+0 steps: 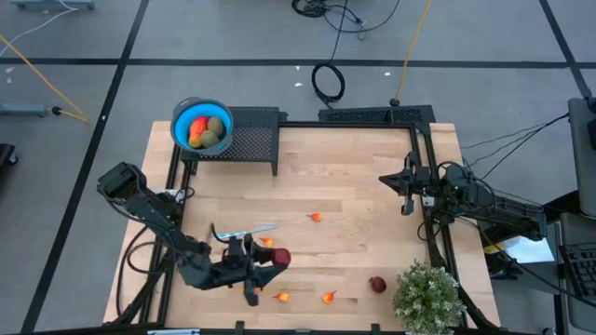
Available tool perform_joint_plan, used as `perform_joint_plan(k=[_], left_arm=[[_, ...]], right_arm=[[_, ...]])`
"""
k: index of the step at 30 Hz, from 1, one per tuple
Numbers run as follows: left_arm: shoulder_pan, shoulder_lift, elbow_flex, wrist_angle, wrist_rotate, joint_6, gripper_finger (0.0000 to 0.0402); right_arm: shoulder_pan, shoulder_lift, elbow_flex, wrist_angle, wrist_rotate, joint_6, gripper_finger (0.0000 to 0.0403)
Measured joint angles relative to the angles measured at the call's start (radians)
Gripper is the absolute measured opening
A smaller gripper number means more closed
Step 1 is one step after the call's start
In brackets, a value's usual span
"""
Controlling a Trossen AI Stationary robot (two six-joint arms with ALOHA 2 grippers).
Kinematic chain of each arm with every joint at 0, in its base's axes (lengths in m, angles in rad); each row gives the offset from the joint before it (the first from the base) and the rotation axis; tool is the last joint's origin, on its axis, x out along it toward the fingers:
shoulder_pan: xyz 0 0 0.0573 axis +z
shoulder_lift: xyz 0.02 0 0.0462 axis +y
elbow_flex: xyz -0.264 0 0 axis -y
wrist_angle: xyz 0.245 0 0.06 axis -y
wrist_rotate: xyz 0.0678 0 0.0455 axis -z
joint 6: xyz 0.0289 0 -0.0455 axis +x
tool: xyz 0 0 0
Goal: Pick & Place Fruit
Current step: Put the pomegranate into the blue strainer bowl on the shelf
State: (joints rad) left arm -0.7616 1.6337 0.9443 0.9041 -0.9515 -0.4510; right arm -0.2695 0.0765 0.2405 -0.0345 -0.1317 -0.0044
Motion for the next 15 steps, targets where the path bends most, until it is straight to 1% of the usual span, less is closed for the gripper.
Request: perform_joint_plan(k=[4, 7, 11, 15], left_arm=[[0.001, 0.0, 0.0, 0.18, 0.095, 0.193, 0.0192], [0.008, 0.0, 0.001, 0.284, 0.19, 0.307, 0.0184], [0.026, 0.0, 0.002, 0.38, 0.324, 0.408, 0.0181], [0.048, 0.0, 0.002, 0.425, 0.435, 0.455, 0.0192]], right_arm=[[0.0, 0.0, 0.0, 0.0, 0.0, 0.0, 0.0], [0.0, 0.0, 0.0, 0.0, 0.0, 0.0, 0.0], [0.0, 0.0, 0.0, 0.0, 0.0, 0.0, 0.0], [0.0, 0.0, 0.0, 0.0, 0.0, -0.005, 0.0]])
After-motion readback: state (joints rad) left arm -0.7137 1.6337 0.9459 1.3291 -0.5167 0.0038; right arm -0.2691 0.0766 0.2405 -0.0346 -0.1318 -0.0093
